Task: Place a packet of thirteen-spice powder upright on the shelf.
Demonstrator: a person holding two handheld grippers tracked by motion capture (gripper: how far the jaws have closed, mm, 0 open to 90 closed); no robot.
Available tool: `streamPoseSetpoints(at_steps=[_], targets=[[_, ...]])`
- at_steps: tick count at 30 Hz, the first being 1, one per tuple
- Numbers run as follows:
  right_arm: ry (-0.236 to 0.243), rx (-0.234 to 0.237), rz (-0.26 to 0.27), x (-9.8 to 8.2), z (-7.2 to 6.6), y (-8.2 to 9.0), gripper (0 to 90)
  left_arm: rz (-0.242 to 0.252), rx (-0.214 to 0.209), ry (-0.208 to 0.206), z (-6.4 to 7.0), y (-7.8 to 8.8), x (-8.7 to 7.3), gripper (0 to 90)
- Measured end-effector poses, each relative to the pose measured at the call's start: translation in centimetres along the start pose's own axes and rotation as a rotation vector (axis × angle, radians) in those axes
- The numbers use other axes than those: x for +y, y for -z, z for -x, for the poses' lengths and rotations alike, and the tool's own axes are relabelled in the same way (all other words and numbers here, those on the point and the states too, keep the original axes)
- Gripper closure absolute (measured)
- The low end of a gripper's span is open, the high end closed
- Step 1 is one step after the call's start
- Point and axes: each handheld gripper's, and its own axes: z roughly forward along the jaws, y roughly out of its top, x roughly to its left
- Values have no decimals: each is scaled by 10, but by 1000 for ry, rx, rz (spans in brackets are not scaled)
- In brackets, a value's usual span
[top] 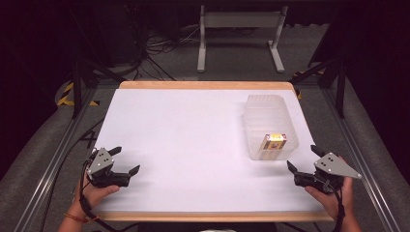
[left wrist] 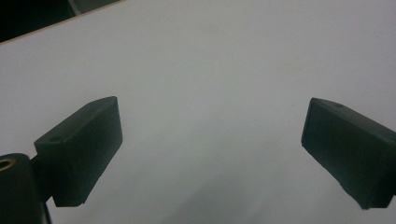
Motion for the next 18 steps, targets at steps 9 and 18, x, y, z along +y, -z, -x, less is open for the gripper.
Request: streamPoseSetpoints(at_steps=[9, 18], targets=[[-34, -65, -38, -23, 3, 2, 81, 5, -14, -17, 0, -7, 5, 57], [-81, -110, -49, -38, 12, 9, 82, 10, -26, -25, 0, -13, 8, 55]])
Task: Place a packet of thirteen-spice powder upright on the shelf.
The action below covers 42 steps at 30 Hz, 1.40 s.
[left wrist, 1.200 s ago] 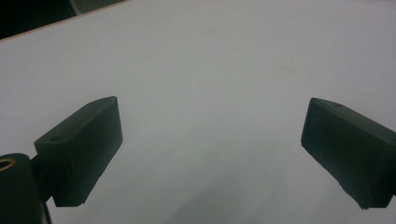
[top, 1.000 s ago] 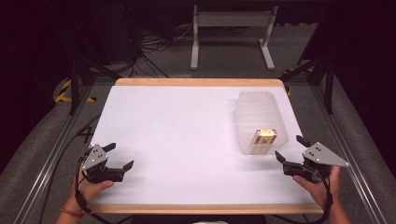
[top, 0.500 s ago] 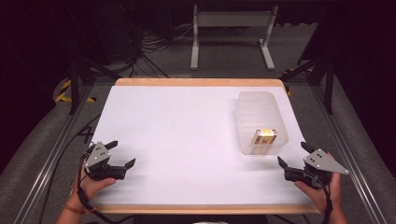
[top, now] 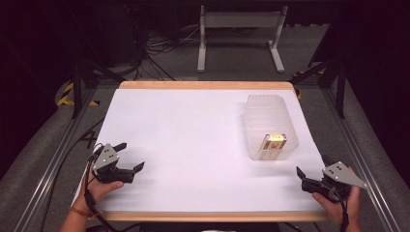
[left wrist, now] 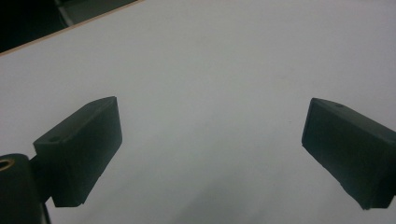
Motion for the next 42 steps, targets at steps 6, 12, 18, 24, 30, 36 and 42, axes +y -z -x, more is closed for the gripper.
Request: streamPoseSetpoints(at_steps=[6, 12, 18, 24, 30, 36, 42], targets=[[-16, -2, 12, -3, 4, 2, 82, 6, 3, 8, -1, 0, 0, 56], [-11, -3, 15, -4, 4, 3, 81, 13, -2, 17, -1, 0, -1, 56], [-38, -19, 37, -3, 7, 4, 82, 13, -1, 20, -1, 1, -2, 57], [-58, -16, 58, -4, 5, 2, 82, 4, 3, 30, -1, 1, -3, 58], [-25, -27, 65, -2, 0, 4, 82, 11, -4, 38, 0, 2, -3, 58], [-10, -23, 77, 1, -4, 5, 81, 17, -6, 58, 1, 6, -5, 59], [-11, -2, 106, 8, -4, -3, 81, -9, 18, 51, 2, 11, -12, 59]])
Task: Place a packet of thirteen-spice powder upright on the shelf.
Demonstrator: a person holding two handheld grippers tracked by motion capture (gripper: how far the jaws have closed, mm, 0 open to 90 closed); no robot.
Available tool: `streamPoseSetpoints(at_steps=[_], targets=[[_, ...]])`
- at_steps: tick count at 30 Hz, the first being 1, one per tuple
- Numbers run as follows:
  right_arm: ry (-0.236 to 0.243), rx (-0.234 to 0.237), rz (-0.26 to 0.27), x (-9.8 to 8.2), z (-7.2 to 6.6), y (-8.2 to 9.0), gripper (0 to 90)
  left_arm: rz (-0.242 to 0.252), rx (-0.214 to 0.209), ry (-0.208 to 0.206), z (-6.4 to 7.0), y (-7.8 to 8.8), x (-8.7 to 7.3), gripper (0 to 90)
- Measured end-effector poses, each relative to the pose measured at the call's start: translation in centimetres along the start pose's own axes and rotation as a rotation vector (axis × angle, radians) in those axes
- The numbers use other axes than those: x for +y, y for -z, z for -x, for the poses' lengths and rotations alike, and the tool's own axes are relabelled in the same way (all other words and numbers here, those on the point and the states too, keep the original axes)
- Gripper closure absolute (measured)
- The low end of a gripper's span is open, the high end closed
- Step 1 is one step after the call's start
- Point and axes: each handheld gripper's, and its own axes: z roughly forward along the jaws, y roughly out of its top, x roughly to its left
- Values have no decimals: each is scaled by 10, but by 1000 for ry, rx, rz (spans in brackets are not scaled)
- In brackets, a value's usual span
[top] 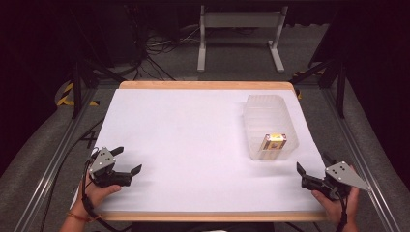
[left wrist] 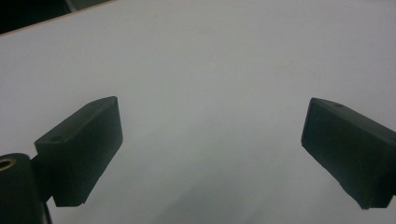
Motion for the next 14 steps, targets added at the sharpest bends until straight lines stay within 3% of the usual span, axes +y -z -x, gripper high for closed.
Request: streamPoseSetpoints(at_steps=[6, 10, 14], targets=[[25, 30, -1, 1, -1, -10, 80, 12, 43, 27, -5, 11, -3, 59], [40, 40, -19, -4, -3, -10, 79, 32, 43, 54, -8, 8, 1, 58], [26, 20, -27, -6, -1, -4, 79, 16, 23, 41, -9, 0, 3, 58]])
